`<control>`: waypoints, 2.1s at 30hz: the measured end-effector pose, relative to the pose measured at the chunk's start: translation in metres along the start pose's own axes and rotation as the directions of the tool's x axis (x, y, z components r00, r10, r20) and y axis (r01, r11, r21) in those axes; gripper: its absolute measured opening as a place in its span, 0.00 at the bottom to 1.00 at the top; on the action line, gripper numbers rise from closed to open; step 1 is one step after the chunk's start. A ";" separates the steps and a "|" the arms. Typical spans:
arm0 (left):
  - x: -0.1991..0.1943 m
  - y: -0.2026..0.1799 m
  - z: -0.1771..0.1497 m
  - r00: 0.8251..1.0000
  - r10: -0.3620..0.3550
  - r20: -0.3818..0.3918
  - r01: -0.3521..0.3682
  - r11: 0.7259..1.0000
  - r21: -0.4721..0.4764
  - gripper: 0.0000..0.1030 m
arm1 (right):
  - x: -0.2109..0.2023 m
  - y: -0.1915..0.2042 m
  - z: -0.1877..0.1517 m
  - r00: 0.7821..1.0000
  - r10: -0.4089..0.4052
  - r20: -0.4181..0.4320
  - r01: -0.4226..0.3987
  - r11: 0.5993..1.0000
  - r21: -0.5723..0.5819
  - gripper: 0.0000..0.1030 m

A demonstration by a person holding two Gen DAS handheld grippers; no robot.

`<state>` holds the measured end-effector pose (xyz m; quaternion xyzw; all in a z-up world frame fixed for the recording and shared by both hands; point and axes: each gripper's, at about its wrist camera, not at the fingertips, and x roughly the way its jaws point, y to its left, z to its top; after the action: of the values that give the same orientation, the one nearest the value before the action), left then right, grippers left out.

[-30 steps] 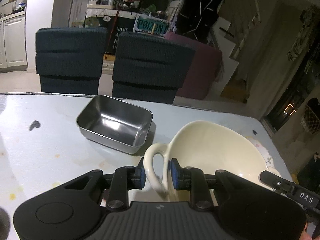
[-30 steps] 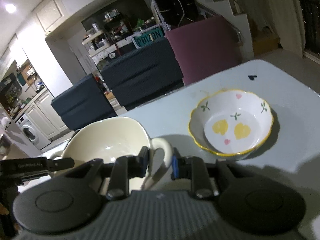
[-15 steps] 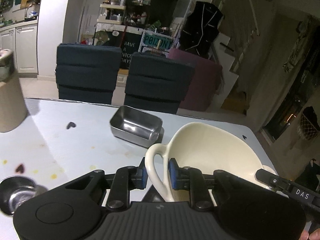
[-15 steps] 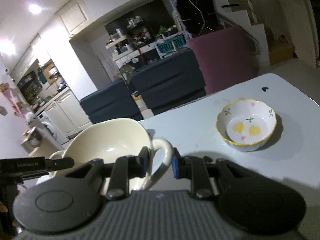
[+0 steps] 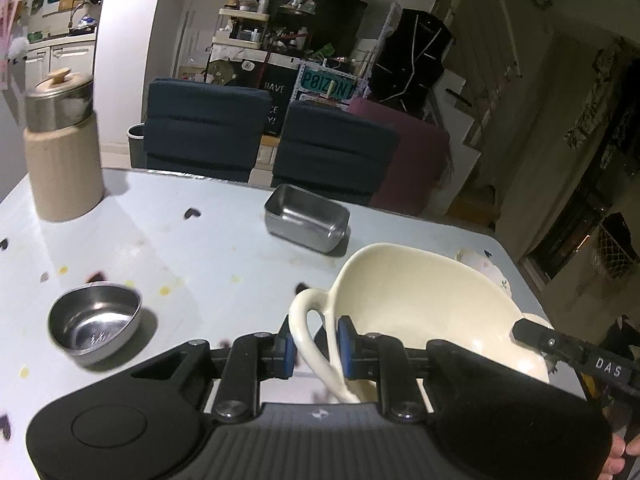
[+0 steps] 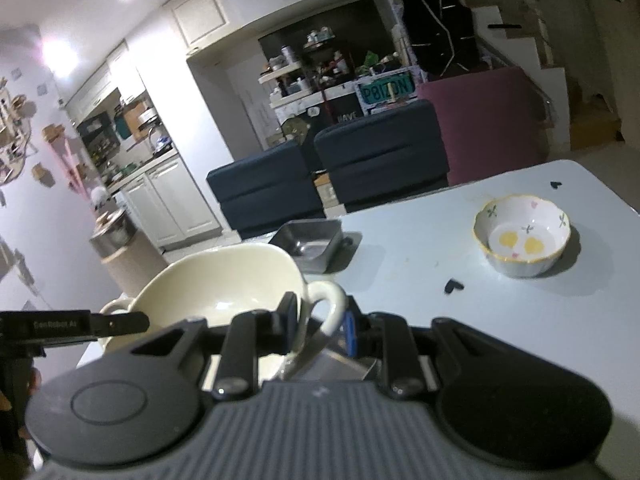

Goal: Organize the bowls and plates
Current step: 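Lift the cream two-handled bowl off the table with both tools, then carry the cream bowl with both tools toward the steel trays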

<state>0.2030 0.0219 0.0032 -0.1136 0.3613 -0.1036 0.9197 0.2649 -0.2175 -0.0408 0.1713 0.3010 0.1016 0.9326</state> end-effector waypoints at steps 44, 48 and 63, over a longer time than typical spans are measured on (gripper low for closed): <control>0.035 0.108 -0.066 0.979 0.000 -0.203 -0.029 0.990 -0.140 0.24 | 0.050 0.041 -0.046 0.957 -0.071 -0.281 0.048 0.995 -0.086 0.27; 0.038 0.111 -0.066 0.977 0.002 -0.215 -0.034 0.989 -0.146 0.24 | 0.052 0.042 -0.047 0.953 -0.079 -0.291 0.054 0.994 -0.093 0.27; 0.050 0.114 -0.067 0.967 0.026 -0.253 -0.069 0.984 -0.163 0.27 | 0.061 0.046 -0.046 0.943 -0.097 -0.317 0.067 0.992 -0.105 0.27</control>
<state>0.2056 0.1081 -0.1094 -0.1694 0.4843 -0.0637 0.8560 0.2827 -0.1456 -0.0906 0.0964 0.4508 0.1033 0.8814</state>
